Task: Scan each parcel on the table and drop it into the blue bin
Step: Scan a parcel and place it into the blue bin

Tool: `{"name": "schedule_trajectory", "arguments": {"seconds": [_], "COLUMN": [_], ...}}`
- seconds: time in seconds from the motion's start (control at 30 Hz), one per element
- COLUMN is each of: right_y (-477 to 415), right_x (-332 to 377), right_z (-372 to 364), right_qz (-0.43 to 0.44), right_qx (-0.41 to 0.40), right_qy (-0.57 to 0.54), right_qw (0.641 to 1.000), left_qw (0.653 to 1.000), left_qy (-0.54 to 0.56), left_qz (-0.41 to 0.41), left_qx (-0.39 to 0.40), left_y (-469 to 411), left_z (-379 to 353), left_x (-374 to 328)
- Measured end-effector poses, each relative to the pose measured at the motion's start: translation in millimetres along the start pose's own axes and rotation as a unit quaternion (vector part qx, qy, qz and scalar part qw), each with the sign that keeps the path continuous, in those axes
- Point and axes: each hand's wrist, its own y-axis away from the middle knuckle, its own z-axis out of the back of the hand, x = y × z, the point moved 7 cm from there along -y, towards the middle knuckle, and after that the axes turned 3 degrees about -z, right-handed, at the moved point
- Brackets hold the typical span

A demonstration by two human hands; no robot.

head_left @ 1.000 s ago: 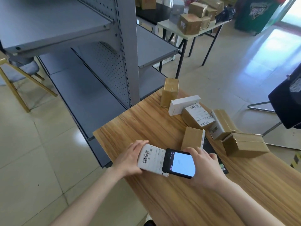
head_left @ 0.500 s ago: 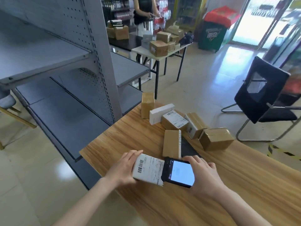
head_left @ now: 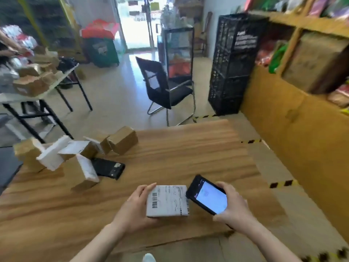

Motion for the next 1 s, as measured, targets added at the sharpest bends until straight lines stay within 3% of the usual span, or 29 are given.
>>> {"name": "schedule_trajectory", "arguments": {"seconds": [0.13, 0.27, 0.4, 0.53, 0.77, 0.93, 1.0], "right_y": [85.1, 194.4, 312.8, 419.3, 519.7, 528.8, 525.5], "right_x": [-121.9, -219.7, -291.0, -336.0, -394.5, -459.1, -479.7], "right_z": [61.9, 105.8, 112.1, 90.2, 50.8, 47.0, 52.2], "right_qz": [-0.124, -0.252, -0.374, -0.487, -0.560, -0.613, -0.624], "right_qx": [-0.080, -0.183, -0.278, -0.339, -0.413, -0.431, -0.437], "right_qy": [-0.067, -0.105, -0.152, -0.202, -0.336, -0.381, -0.382], "right_qw": [0.987, 0.945, 0.871, 0.779, 0.635, 0.542, 0.523], "left_qw": [0.991, 0.956, 0.900, 0.816, 0.722, 0.702, 0.701], "left_qy": [0.008, -0.025, -0.040, -0.057, -0.081, -0.111, -0.130], "left_qz": [-0.108, -0.240, -0.353, -0.469, -0.509, -0.500, -0.501], "left_qx": [0.076, 0.165, 0.252, 0.332, 0.462, 0.495, 0.490], "left_y": [-49.6, -80.2, -77.4, -41.0, 12.9, 16.0, 14.8], "left_z": [-70.1, -144.4, -225.1, -306.4, -435.7, -528.2, -554.5], "left_x": [-123.1, -259.6, -386.3, -493.6, -598.7, -639.5, -649.9]}}
